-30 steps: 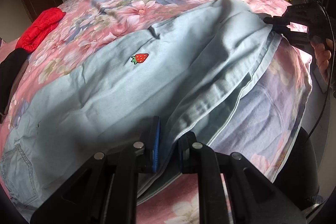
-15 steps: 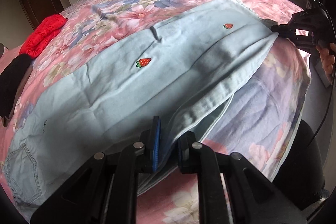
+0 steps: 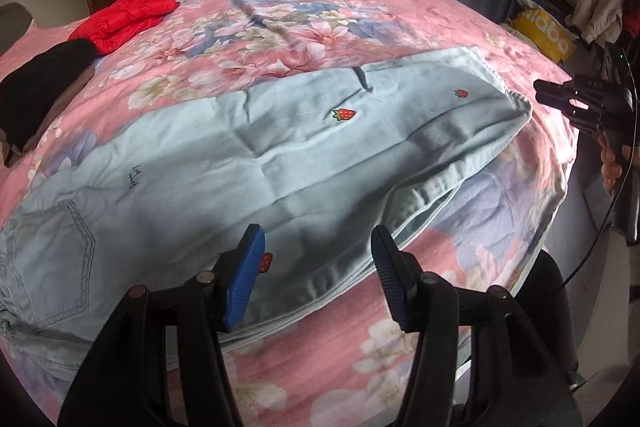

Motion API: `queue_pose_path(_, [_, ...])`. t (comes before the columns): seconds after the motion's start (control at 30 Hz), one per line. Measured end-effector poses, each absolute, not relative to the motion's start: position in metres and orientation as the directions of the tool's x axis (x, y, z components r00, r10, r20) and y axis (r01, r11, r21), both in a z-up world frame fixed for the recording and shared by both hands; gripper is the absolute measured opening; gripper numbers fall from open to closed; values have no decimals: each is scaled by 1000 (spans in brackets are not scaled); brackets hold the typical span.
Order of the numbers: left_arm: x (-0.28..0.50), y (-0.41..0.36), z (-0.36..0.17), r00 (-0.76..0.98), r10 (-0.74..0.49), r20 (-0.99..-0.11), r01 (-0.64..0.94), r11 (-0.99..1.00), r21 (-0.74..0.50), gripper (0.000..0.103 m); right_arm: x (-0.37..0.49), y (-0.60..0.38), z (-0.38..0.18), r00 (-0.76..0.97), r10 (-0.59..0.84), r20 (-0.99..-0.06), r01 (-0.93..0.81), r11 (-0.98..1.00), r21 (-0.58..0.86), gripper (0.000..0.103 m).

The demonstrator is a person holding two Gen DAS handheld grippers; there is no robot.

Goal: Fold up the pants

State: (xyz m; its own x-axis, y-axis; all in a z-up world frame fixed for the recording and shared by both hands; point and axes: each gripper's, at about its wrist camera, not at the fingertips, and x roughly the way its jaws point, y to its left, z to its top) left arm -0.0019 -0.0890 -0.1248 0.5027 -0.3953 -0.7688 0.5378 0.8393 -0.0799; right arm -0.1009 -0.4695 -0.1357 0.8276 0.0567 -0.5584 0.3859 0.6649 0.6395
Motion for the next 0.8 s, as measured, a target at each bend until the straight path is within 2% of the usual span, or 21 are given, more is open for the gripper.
queue_pose_path(0.2, [15,-39,-128,561,-302,-770,348,931,-112,55,-59,-372,-113,785,234,-573,74,884,462,21])
queue_pose_path(0.4, [21,13,-144,586,-140,-799,181,983,-39,54,-32,-266,-117,692,339,-637,-205,939,276,21])
queue_pose_path(0.47, [22,34,-150,572,-128,-810,135,989,-61,53,-30,-244,-125,654,356,-667,-281,933,223,21])
queue_pose_path(0.6, [8,67,-148,595,-127,-793,88,992,-92,52,-26,-226,-157,480,278,-832,-322,938,127,21])
queue_pose_path(0.8, [-9,110,-121,667,-184,-722,-8,967,-254,53,-47,-241,-146,444,311,-840,-334,928,167,21])
